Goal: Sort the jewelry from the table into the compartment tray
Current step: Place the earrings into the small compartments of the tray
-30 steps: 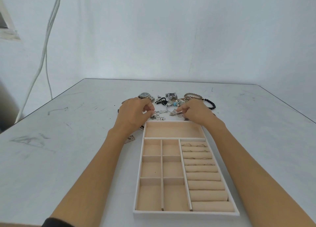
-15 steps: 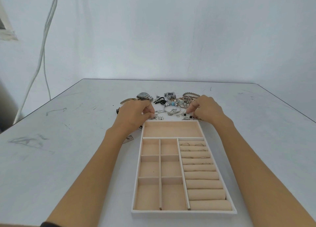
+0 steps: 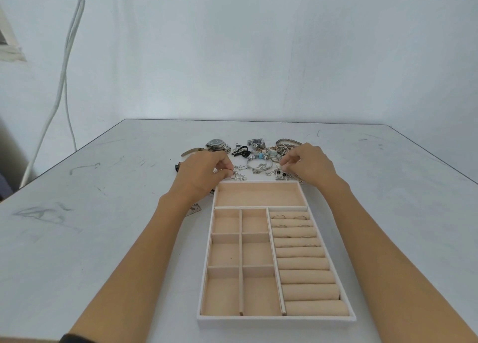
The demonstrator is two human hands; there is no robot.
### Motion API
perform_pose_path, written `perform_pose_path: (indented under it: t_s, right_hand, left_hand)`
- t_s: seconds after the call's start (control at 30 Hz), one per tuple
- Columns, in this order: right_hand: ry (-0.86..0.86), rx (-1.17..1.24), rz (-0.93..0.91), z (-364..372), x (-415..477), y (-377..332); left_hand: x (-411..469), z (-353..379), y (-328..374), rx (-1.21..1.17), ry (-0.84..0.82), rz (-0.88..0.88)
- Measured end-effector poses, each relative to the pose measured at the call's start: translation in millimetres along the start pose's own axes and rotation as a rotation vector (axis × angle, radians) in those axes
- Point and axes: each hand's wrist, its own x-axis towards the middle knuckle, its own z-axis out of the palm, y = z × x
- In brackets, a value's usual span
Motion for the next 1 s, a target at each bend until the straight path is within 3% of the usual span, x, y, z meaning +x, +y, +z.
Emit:
perform_pose_path:
  t_s: [0.57,1.0]
  right_hand:
    - [0.053,-0.073,-0.051,4.7,-2.0,-8.3]
    - [-0.007,0.601,-0.045,-27.0,-8.8,-18.8]
  left_hand:
    - [0.0,0.9,-0.6,0.027,0.025,-0.025]
    - [-2.5,-5.3,4.6,0.065,0.085,-0.053]
